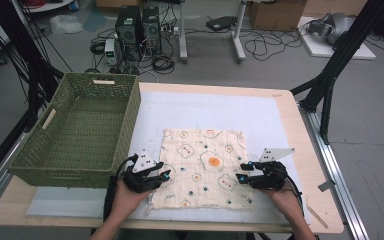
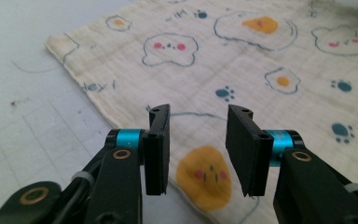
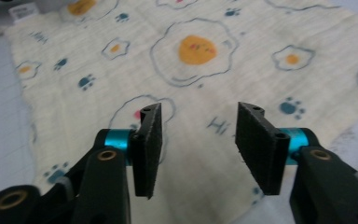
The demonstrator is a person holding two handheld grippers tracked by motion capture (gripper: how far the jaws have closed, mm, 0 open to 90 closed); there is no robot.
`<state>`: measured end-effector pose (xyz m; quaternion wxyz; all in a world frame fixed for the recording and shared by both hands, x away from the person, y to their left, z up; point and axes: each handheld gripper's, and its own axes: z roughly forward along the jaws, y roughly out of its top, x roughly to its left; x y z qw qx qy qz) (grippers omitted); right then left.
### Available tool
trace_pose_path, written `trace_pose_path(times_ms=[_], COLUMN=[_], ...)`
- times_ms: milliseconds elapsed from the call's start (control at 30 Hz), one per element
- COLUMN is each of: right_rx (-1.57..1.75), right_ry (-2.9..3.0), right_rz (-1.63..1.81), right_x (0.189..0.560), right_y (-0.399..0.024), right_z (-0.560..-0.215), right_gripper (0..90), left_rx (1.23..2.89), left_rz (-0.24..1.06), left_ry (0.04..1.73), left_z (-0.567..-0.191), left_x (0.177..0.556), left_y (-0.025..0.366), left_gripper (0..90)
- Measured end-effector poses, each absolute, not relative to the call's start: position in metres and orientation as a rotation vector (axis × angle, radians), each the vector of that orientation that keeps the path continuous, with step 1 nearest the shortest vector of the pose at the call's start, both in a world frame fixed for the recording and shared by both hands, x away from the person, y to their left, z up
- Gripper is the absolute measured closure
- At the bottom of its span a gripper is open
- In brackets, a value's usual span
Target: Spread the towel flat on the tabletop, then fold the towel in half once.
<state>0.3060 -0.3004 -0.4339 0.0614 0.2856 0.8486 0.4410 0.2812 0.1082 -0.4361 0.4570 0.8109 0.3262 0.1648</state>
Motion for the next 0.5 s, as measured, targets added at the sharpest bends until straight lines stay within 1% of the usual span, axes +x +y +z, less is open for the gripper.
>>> trace_pose_path(times_ms=[100, 367, 500], right_rx=[0.874, 0.882, 0.865], right_ry=[2.560, 2.542, 2.546], right_rz=[1.318, 1.320, 1.297], right_x=[0.316, 0.341, 0.356], right_y=[-0.301, -0.300, -0.295], right_z=[-0.431, -0.425, -0.416], right_gripper=[47.5, 45.9, 45.0], left_rx=[1.993, 1.933, 1.902], left_rz=[0.411, 0.454, 0.484], left_ry=[0.808, 0.825, 0.848], left_z=[-0.431, -0.419, -0.411], left_x=[0.292, 0.314, 0.331], left_y=[0.104, 0.094, 0.091], left_gripper=[59.7, 61.0, 62.2])
